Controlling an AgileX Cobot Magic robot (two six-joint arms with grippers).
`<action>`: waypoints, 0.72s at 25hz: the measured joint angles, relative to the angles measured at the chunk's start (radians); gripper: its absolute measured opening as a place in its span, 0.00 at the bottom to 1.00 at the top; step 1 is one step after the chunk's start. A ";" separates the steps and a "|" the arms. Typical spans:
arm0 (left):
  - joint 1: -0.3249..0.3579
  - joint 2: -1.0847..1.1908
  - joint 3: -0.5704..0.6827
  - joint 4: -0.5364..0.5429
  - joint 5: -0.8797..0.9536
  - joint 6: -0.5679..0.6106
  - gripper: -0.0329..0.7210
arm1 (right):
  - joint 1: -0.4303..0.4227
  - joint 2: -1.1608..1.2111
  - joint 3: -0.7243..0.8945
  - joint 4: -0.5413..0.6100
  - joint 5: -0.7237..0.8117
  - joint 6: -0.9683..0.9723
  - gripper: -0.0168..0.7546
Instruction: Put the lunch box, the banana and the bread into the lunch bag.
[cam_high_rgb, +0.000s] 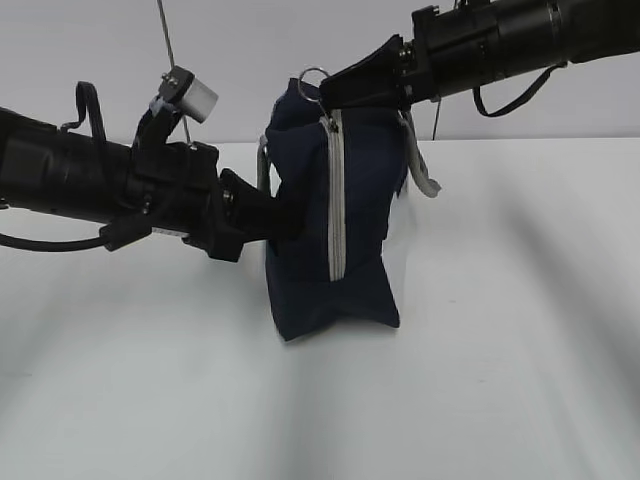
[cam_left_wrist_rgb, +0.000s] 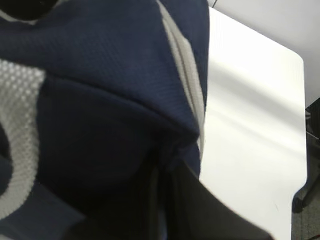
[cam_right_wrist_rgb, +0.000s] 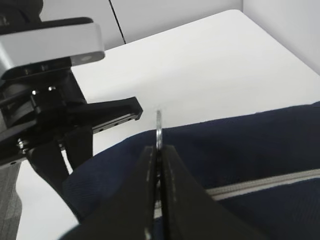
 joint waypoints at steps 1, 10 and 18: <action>0.000 0.000 0.000 0.006 0.000 -0.001 0.05 | 0.000 0.000 -0.007 0.000 -0.011 0.005 0.00; 0.000 0.000 0.000 0.048 0.002 -0.004 0.05 | 0.000 0.041 -0.016 0.000 -0.098 0.044 0.00; 0.001 0.000 0.000 0.040 0.004 -0.113 0.06 | 0.000 0.056 -0.042 0.004 -0.062 0.065 0.00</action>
